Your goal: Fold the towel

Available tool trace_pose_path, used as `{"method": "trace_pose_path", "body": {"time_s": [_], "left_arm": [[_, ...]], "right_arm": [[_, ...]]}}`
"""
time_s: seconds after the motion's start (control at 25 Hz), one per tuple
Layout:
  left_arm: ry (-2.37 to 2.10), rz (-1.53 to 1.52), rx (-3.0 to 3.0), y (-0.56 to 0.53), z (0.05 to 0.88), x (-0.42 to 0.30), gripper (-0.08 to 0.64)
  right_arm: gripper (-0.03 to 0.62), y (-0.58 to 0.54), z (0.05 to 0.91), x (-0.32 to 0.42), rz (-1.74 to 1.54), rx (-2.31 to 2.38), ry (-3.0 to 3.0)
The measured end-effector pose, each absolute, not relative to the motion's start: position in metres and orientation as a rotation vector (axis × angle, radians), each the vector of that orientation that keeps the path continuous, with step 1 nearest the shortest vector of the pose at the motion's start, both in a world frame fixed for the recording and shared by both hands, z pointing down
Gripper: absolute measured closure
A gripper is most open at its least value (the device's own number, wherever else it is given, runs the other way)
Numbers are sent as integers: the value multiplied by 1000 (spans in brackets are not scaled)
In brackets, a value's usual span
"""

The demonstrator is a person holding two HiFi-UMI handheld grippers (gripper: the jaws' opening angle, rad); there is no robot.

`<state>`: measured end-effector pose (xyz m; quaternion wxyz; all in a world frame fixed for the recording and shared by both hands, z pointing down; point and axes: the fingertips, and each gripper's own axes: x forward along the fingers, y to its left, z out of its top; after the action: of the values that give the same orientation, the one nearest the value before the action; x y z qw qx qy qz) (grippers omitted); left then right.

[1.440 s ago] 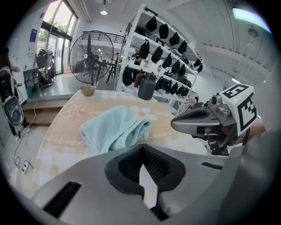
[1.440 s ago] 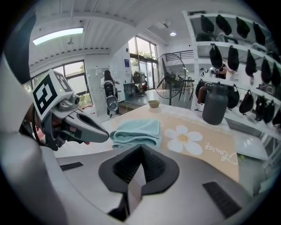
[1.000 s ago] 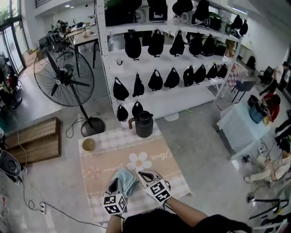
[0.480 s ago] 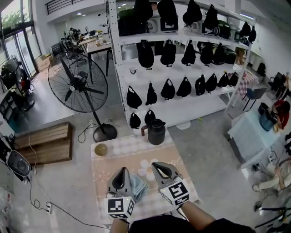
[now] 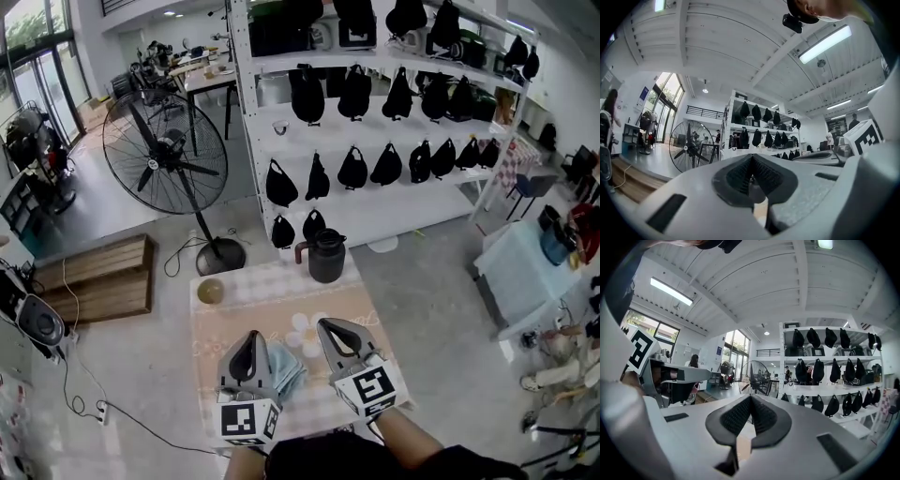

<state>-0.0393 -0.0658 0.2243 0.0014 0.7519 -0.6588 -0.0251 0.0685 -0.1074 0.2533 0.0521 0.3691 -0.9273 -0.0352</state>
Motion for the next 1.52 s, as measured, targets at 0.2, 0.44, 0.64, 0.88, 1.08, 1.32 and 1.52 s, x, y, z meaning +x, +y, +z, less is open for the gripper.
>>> {"method": "trace_pose_path", "body": {"time_s": [0.2,0.44,0.64,0.88,1.08,1.32,1.52], "left_arm": [[-2101,-54,2347,-59,226,-41,555],[-2097,-51,2323,-55,232,-49,556],[-2094,-61,2332,-54,229,-46,555],[-2083,-68,2336,-51,226,-47,556],[-2087,-77,2335,-53,225,-50,555],[-2089,-79,2318,-56,227,-51,557],[-2095,-78,2313,-56,224,-55,555]], "right_arm": [[589,-107,255,70,-104,1132,-2827],[589,-103,252,63,-116,1127,-2826],[589,-96,251,59,-120,1077,-2844],[589,-95,252,60,-115,1077,-2840],[589,-96,255,60,-106,1072,-2840],[589,-100,250,63,-112,1085,-2832],[589,-104,247,69,-105,1104,-2827]]}}
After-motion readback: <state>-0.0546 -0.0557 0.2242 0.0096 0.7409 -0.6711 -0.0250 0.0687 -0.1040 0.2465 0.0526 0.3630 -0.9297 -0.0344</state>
